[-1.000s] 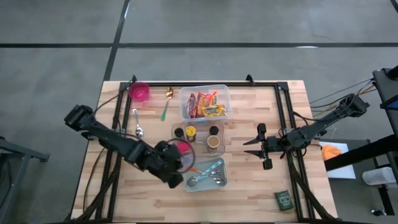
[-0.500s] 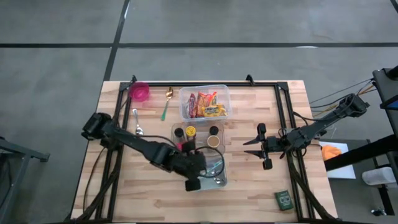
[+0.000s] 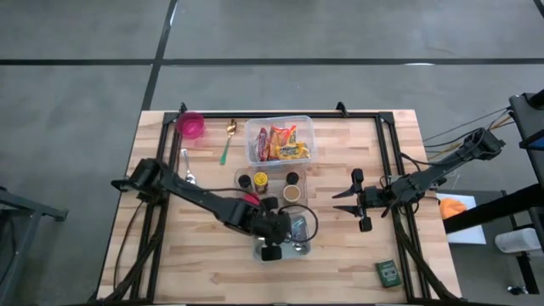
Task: Pick & Place Food Item
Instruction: Put the purple spoon into the gray bin, then put the silver spoon into the gray bin
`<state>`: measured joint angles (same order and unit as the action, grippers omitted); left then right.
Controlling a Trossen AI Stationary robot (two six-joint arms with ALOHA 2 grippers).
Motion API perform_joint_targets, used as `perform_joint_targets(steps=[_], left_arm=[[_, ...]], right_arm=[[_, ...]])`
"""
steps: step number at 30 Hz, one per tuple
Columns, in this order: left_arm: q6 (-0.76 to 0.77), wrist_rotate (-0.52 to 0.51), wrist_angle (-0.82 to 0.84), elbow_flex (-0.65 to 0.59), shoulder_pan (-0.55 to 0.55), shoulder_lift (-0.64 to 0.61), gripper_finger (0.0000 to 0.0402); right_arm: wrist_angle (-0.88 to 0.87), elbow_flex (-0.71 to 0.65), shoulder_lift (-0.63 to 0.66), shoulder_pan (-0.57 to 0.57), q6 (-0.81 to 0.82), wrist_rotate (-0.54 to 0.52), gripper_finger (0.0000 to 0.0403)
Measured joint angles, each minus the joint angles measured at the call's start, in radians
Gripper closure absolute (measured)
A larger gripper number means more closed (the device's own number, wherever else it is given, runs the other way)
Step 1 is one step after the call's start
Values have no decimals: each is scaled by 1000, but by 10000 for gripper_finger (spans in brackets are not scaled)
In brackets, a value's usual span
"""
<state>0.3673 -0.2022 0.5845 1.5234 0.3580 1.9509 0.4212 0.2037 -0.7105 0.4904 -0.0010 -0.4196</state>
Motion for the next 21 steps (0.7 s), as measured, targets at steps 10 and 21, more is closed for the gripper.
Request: perform_joint_targets(steps=[10, 21], left_arm=[[48, 26, -2, -6, -6, 66, 339], [49, 35, -1, -6, -8, 66, 270]], right_arm=[[1, 0, 0, 0, 0, 0, 273], [1, 0, 0, 0, 0, 0, 273]])
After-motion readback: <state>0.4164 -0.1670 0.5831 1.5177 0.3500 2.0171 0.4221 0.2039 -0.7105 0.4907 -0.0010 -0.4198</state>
